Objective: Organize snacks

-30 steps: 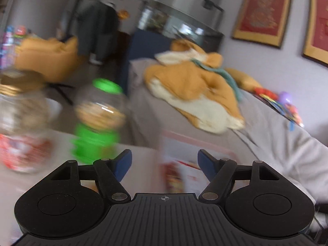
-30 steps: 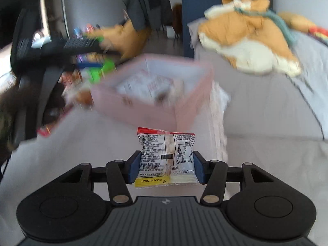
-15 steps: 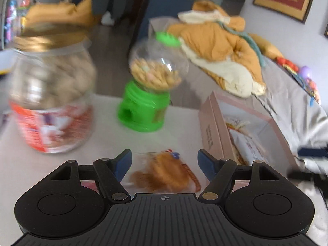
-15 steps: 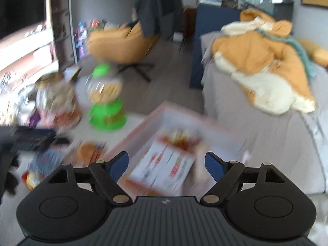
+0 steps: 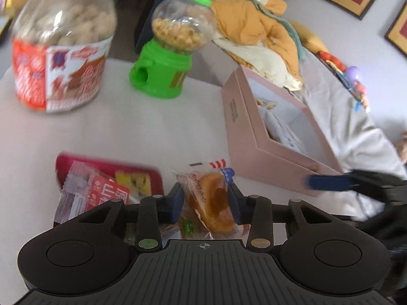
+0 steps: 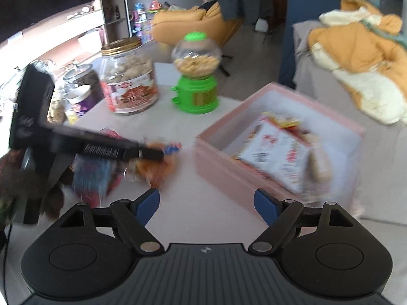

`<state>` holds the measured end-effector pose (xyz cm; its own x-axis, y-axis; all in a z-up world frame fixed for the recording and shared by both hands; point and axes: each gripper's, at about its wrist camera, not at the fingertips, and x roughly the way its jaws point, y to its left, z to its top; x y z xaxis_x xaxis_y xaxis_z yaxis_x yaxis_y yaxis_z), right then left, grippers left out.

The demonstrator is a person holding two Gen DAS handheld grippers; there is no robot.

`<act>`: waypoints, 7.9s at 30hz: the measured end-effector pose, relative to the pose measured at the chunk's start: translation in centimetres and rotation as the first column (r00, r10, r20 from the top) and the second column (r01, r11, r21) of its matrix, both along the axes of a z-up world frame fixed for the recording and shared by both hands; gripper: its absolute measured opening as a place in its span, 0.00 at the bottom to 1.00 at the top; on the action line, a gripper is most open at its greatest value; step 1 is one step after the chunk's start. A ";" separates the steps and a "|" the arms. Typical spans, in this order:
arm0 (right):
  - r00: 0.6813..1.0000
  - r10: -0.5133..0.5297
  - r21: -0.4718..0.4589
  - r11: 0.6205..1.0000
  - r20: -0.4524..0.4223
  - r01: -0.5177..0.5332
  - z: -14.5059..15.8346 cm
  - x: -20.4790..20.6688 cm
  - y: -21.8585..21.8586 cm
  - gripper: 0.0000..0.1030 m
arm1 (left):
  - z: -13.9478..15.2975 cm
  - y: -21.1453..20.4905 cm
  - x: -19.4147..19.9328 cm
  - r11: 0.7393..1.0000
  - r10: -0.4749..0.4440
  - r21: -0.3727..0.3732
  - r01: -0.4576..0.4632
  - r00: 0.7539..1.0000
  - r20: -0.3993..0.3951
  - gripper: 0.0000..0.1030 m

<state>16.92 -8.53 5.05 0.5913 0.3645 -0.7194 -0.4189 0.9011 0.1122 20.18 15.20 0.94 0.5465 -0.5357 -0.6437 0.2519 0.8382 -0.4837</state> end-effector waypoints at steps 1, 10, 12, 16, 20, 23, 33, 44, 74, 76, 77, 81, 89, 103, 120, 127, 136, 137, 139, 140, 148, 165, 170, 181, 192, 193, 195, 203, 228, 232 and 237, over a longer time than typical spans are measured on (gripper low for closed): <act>1.000 0.003 0.043 0.999 -0.030 -0.002 -0.6 0.7 0.8 0.80 | 0.5 0.6 -0.4 1.000 0.020 -0.006 -0.020 1.000 0.008 0.38; 0.996 0.003 0.071 0.997 -0.084 0.003 -4.9 3.2 6.7 0.57 | 1.7 3.7 -1.9 0.983 0.148 0.096 -0.155 0.986 0.079 0.37; 0.997 0.028 0.017 0.999 -0.073 -0.027 -4.7 2.6 6.7 0.53 | 1.6 3.5 -2.5 0.974 0.183 0.118 -0.195 0.978 0.103 0.33; 0.997 0.049 -0.047 0.998 -0.055 -0.052 -4.8 -0.2 4.3 0.53 | 1.7 3.1 -3.5 0.946 0.280 0.128 -0.298 0.950 0.142 0.34; 1.000 0.027 -0.099 0.995 -0.016 -0.028 -4.9 -3.4 0.4 0.53 | 1.3 1.1 -3.6 0.967 0.208 0.129 -0.221 0.972 0.107 0.33; 1.000 -0.023 -0.106 0.994 0.001 0.023 -5.1 -4.5 -2.1 0.53 | 1.0 -1.1 -4.2 0.977 0.156 0.134 -0.165 0.985 0.077 0.33; 0.990 -0.118 -0.112 0.986 0.074 0.125 -6.2 -7.3 -5.2 0.68 | 1.1 -6.4 -7.5 0.983 0.006 0.185 -0.020 0.997 0.075 0.34; 0.974 -0.198 -0.022 0.979 0.107 0.201 -7.6 -9.2 -7.2 0.87 | 1.0 -0.9 -2.4 0.909 0.347 0.176 -0.377 0.921 0.178 0.34; 0.971 -0.219 -0.025 0.975 0.099 0.223 -7.7 -9.1 -7.3 0.96 | 3.3 -13.6 -9.8 0.882 -0.289 0.450 0.136 0.912 0.290 0.34; 0.968 -0.231 -0.031 0.971 0.094 0.235 -7.8 -8.9 -7.3 1.00 | 2.7 -14.9 -7.9 0.843 -0.340 0.511 0.169 0.904 0.261 0.35; 0.968 -0.234 -0.029 0.971 0.091 0.237 -7.8 -8.9 -7.3 1.00 | 2.3 -15.4 -6.8 0.826 -0.354 0.531 0.187 0.907 0.230 0.35; 0.968 -0.233 -0.027 0.971 0.091 0.236 -7.8 -8.8 -7.3 1.00 | 1.5 -16.6 -4.2 0.802 -0.393 0.544 0.245 0.903 0.174 0.36; 0.968 -0.232 -0.025 0.972 0.091 0.235 -7.8 -8.8 -7.3 1.00 | 1.2 -17.5 -5.0 0.806 -0.406 0.535 0.254 0.895 0.186 0.35; 0.969 -0.231 -0.025 0.972 0.091 0.234 -7.8 -8.8 -7.3 1.00 | 0.8 -18.5 -4.5 0.773 -0.417 0.563 0.293 0.903 0.101 0.49; 0.972 -0.218 -0.040 0.974 0.094 0.222 -7.9 -8.9 -7.1 1.00 | 1.2 -14.4 -10.0 0.902 -0.082 0.430 0.040 0.994 0.078 0.41; 0.978 -0.193 -0.044 0.980 0.073 0.197 -7.8 -8.3 -7.3 1.00 | 0.9 -12.5 -12.0 0.888 -0.036 0.459 -0.015 0.994 0.102 0.41; 0.975 -0.218 0.015 0.976 0.049 0.218 -7.4 -9.2 -9.4 1.00 | 0.6 -12.1 -12.7 0.897 -0.016 0.439 -0.043 0.991 0.130 0.42; 0.969 -0.244 0.015 0.970 0.046 0.244 -7.4 -9.6 -9.9 1.00 | 0.5 -12.1 -12.9 0.898 -0.014 0.437 -0.047 0.991 0.136 0.42; 0.962 -0.269 0.020 0.963 0.051 0.268 -7.0 -10.5 -11.0 1.00 | 0.4 -12.1 -13.3 0.897 -0.019 0.439 -0.049 0.989 0.149 0.42; 0.957 -0.282 0.023 0.960 0.063 0.281 -6.6 -10.9 -11.6 1.00 | 0.4 -12.1 -13.4 0.897 -0.020 0.439 -0.050 0.988 0.153 0.42; 0.901 -0.428 0.081 0.903 0.073 0.422 -4.5 -9.1 -14.7 1.00 | 0.4 -11.8 -14.1 0.911 -0.011 0.408 -0.053 0.988 0.153 0.43; 0.971 -0.232 -0.031 0.973 -0.056 0.230 -5.0 -6.9 -6.7 0.53 | 0.3 -11.4 -15.3 0.918 -0.055 0.396 -0.020 0.983 0.176 0.44; 0.971 -0.231 -0.050 0.972 -0.058 0.228 -5.0 -8.6 -7.9 0.53 | 0.3 -11.6 -15.8 0.902 -0.113 0.431 0.024 0.977 0.182 0.46; 0.976 -0.218 -0.070 0.974 -0.023 0.216 -5.2 -10.0 -8.6 0.53 | 0.4 -11.1 -16.9 0.887 -0.196 0.449 0.109 0.969 0.152 0.46; 0.978 -0.209 -0.054 0.977 0.007 0.209 -3.7 -11.4 -9.4 0.53 | 1.0 -11.4 -16.0 0.885 -0.154 0.458 0.085 0.981 0.114 0.41; 0.978 -0.209 -0.051 0.977 0.013 0.209 -3.5 -11.4 -9.6 0.53 | 1.2 -11.6 -15.8 0.887 -0.152 0.455 0.082 0.981 0.118 0.41; 0.977 -0.210 -0.047 0.976 0.027 0.211 -2.9 -11.4 -9.9 0.53 | 1.9 -12.0 -15.5 0.891 -0.151 0.447 0.074 0.979 0.139 0.41; 0.969 -0.215 0.016 0.976 0.119 0.215 1.1 -10.6 -11.9 0.53 | 7.0 -14.7 -11.0 0.919 -0.166 0.392 0.047 0.947 0.276 0.41; 0.979 -0.163 0.072 0.985 0.121 0.155 1.1 -1.6 -7.6 0.76 | 5.9 -1.1 -4.8 0.958 0.151 0.210 -0.195 0.967 0.206 0.42; 0.995 -0.067 0.045 0.997 0.073 0.063 -0.1 -2.5 -2.0 0.80 | 4.9 3.5 -10.2 0.906 0.285 0.260 -0.334 0.936 0.207 0.42; 1.000 -0.002 0.091 0.996 -0.021 0.004 -1.4 -1.9 4.7 0.83 | 3.4 6.9 -13.9 0.833 0.389 0.340 -0.436 0.899 0.200 0.42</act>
